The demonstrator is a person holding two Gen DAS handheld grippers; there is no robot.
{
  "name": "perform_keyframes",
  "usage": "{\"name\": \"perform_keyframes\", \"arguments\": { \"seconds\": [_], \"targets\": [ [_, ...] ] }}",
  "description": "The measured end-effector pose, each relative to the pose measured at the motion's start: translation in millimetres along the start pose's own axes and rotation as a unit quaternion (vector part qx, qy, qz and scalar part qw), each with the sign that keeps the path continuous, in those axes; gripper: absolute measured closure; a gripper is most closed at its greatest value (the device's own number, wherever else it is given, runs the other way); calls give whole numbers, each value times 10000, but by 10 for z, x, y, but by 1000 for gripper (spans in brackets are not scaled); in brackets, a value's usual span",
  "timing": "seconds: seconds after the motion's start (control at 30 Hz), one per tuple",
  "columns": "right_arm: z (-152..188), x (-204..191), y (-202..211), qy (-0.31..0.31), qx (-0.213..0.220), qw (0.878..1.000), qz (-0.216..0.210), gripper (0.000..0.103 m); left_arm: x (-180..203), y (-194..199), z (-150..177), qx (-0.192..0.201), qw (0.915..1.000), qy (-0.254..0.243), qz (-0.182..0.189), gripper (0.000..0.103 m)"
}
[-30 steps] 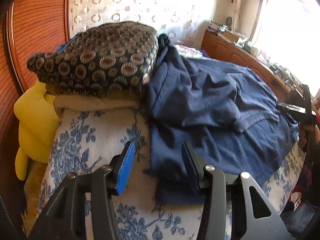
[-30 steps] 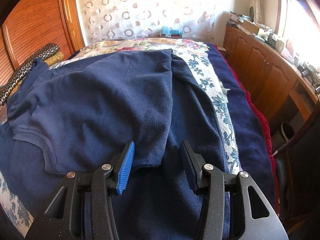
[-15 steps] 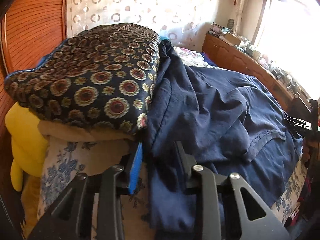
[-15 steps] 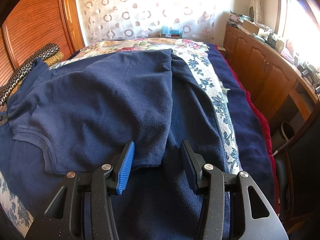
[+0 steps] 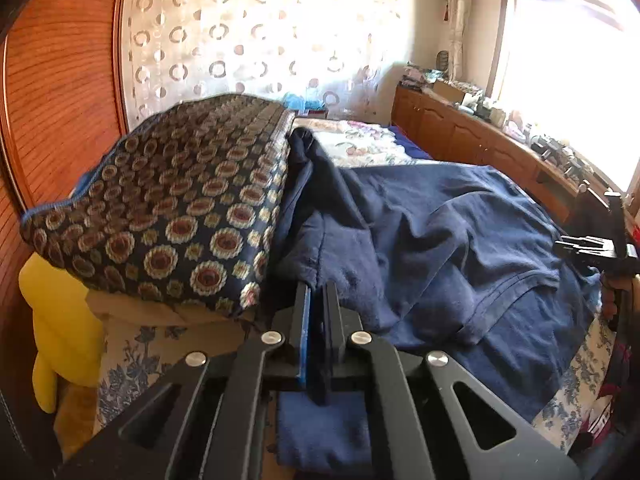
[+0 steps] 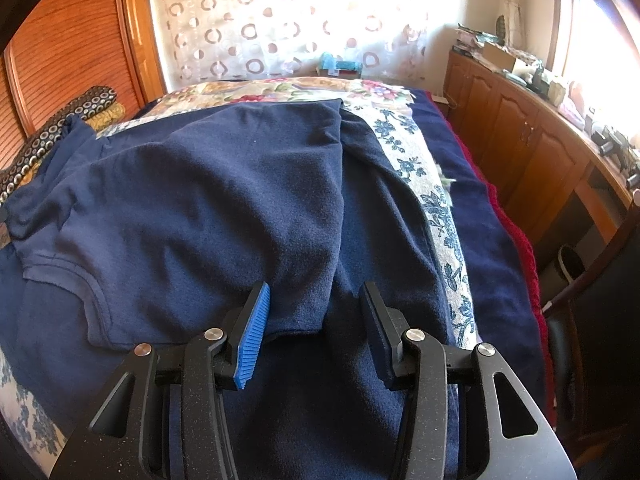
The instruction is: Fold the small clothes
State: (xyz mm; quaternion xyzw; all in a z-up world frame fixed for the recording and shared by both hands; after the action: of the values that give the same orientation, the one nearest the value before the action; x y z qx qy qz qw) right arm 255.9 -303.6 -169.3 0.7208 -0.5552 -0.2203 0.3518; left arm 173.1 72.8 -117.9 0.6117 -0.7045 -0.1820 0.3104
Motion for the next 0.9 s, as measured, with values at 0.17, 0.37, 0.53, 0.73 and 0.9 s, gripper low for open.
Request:
{"name": "perform_keyframes", "arguments": {
  "seconds": [0.17,0.37,0.53,0.73,0.9],
  "targets": [
    [-52,24,79,-65,202,9998,-51,90,142,120,-117,186,9997,-74,111,101],
    [-188,-76,301,6,643,9970,-420,102,274,320,-222,443,9986,-87,263,101],
    [-333,-127,514,129,954,9945,-420,103,384,522,-295,663,9970,-97,384,101],
    [-489,-18,908,22,1392,9892,-467,103,432,772,-330,903,9949,-83,438,101],
    [-482,86,1277,-25,1646,9855,-420,103,376,989,-228,936,9942,16,520,101]
  ]
}}
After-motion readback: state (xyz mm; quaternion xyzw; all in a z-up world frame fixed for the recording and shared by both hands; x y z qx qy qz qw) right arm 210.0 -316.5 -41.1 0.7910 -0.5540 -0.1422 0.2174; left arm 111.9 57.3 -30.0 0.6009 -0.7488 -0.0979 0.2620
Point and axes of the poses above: each gripper's, at about its wrist camera, not at the fingertips, and y roughly against the way its jaws point, x to its right, z to its underside, the point moved 8 cm from there along -y, roughly the way its jaws point, and after that the axes turned 6 degrees about y, right-handed, at the moved point
